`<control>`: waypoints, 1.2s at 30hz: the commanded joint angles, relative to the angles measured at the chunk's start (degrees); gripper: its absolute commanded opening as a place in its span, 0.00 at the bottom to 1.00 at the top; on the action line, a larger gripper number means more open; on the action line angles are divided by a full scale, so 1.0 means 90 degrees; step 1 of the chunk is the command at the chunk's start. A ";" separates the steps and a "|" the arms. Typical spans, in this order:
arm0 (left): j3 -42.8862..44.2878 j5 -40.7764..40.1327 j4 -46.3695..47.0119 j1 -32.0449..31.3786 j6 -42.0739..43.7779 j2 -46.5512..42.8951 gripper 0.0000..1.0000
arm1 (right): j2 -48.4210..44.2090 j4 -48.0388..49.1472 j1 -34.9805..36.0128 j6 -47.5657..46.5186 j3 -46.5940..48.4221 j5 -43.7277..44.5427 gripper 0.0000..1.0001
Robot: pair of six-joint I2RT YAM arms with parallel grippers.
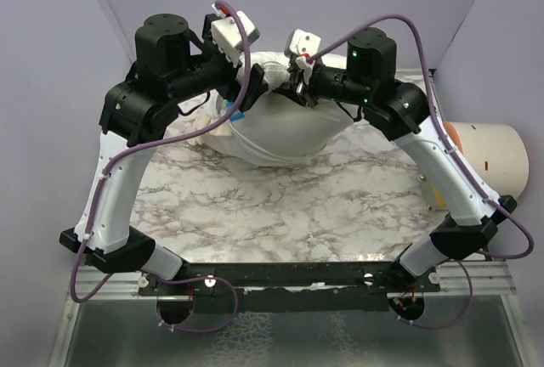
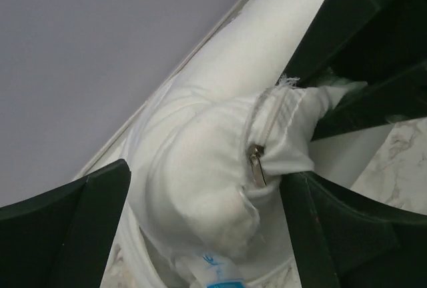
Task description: Remove the pillowcase from the pillow
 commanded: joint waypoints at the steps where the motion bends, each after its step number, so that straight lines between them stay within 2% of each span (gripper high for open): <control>1: -0.0068 -0.0565 0.0166 0.0017 0.0251 -0.0279 0.99 | 0.0196 -0.0086 -0.0080 0.0550 0.0007 0.1234 0.13; 4: -0.0542 -0.0520 0.0124 0.0611 0.0474 -0.0362 0.99 | -0.0001 0.0304 -0.0177 0.0644 -0.0042 0.1239 0.01; 8: -0.0916 0.0504 0.0105 0.2188 0.0522 -0.0361 0.99 | -0.0090 0.0436 -0.0313 0.0667 0.0041 0.1607 0.01; 13: -0.2049 0.1513 0.0192 0.3066 0.0763 -0.0772 0.99 | -0.0291 0.0737 -0.0343 0.0847 0.0110 0.1350 0.01; 19: -0.3252 0.2261 0.0935 0.3220 0.0521 -0.1382 0.99 | -0.0381 0.0983 -0.0361 0.1111 0.0297 0.0513 0.01; 25: -0.3507 0.3016 0.1083 0.3220 0.0779 -0.1407 0.98 | -0.0521 0.1100 -0.0358 0.1346 0.0318 0.0172 0.01; 32: -0.4415 0.3136 0.1487 0.3224 0.1272 -0.1626 0.95 | -0.0498 0.1348 -0.0358 0.1863 0.0485 0.0009 0.01; 36: -0.5475 0.3042 0.2550 0.3229 0.1390 -0.2318 0.95 | -0.0263 0.1192 -0.0500 0.2287 0.0929 0.0028 0.01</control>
